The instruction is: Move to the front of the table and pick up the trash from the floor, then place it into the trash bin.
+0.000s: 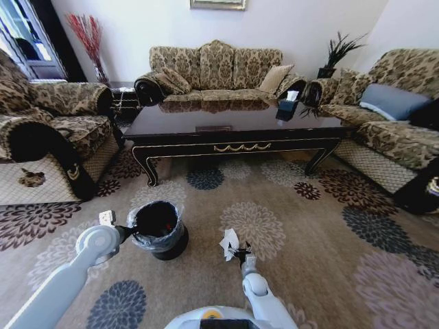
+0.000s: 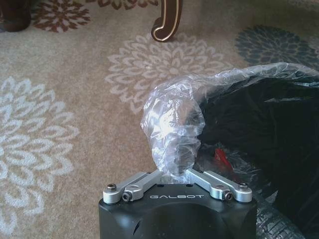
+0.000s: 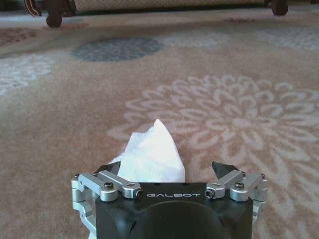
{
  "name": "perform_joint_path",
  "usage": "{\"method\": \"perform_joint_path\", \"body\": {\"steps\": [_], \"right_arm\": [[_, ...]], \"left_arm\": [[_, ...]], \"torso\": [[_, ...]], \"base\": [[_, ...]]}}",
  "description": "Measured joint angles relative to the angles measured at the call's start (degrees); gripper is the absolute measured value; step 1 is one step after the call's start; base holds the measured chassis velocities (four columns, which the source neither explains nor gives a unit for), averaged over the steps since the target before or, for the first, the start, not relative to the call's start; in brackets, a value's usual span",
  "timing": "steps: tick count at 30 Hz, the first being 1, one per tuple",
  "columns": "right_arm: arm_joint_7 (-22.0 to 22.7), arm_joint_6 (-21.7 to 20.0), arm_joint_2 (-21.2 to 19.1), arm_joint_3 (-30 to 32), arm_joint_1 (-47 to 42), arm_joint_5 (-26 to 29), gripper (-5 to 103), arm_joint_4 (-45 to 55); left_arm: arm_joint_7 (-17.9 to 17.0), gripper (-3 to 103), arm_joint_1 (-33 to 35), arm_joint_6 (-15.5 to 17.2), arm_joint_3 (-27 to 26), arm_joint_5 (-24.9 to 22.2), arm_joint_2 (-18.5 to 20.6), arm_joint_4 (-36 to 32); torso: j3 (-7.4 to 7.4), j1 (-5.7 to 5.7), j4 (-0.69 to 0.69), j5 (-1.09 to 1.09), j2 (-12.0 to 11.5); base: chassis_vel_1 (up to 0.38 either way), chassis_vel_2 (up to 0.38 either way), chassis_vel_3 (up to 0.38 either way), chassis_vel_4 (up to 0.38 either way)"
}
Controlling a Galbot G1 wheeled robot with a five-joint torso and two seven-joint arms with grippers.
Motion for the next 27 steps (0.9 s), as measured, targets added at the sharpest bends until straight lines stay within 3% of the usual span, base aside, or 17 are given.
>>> {"method": "perform_joint_path", "body": {"steps": [4, 7, 9, 13, 14, 15, 18, 25, 27], "right_arm": [[-0.38, -0.04, 0.28, 0.99, 1.59, -0.12, 87, -3.96], [-0.43, -0.03, 0.26, 1.11, 1.73, -0.11, 82, -4.43], [-0.50, -0.01, 0.16, 1.09, 1.74, -0.10, 71, -4.46], [-0.58, 0.01, 0.15, 1.01, 1.74, -0.10, 65, -4.46], [-0.65, 0.08, 0.17, 0.97, 1.72, -0.13, 54, -4.51], [-0.65, 0.09, 0.18, 0.97, 1.70, -0.14, 54, -4.51], [-0.63, 0.17, 0.14, 0.90, 1.31, -0.17, 38, -3.81], [-0.54, 0.28, -0.26, 0.58, 0.82, -0.61, 17, -2.56], [-0.50, 0.40, -0.36, 0.62, 0.70, -0.71, 6, -2.37]], "left_arm": [[-0.05, 0, -0.15, -0.01, -0.25, -0.03, 0.10, -0.01], [-0.07, 0, -0.24, -0.01, -0.49, -0.02, 0.26, 0.11], [-0.08, 0, -0.49, -0.02, -0.60, -0.13, 0.34, 0.18], [-0.08, 0, -0.78, -0.03, -0.55, -0.18, 0.34, 0.41], [-0.12, 0, -1.12, -0.13, -0.30, -0.13, 0.32, 0.66], [-0.12, 0, -1.17, -0.13, -0.26, -0.14, 0.30, 0.65], [-0.12, 0, -1.25, -0.14, -0.09, -0.17, 0.19, 0.61], [-0.12, 0, -1.45, -0.16, 0.40, -0.04, -0.51, 0.67], [-0.12, 0, -1.50, -0.17, 0.59, 0.07, -0.66, 0.71]], "torso": [[-0.01, 0.00, 0.00, -0.04, 0.01], [-0.01, 0.00, 0.00, -0.04, 0.00], [-0.01, 0.00, 0.01, -0.02, 0.00], [-0.01, 0.00, 0.00, -0.03, 0.01], [-0.01, 0.00, 0.00, -0.03, 0.01], [-0.01, 0.00, 0.00, -0.03, 0.01], [-0.01, 0.00, 0.00, -0.03, 0.00], [0.00, 0.00, -0.01, 0.02, 0.00], [0.00, 0.00, -0.01, 0.02, 0.00]], "base": [[0.000, 0.000, 0.000, 0.000], [0.000, 0.000, 0.000, 0.000], [0.000, 0.000, 0.000, 0.000], [0.000, 0.000, 0.000, 0.000], [0.000, 0.000, 0.000, 0.000], [0.000, 0.000, 0.000, 0.000], [0.000, 0.000, 0.000, 0.000], [0.000, 0.000, 0.000, 0.000], [0.000, 0.000, 0.000, 0.000]]}}
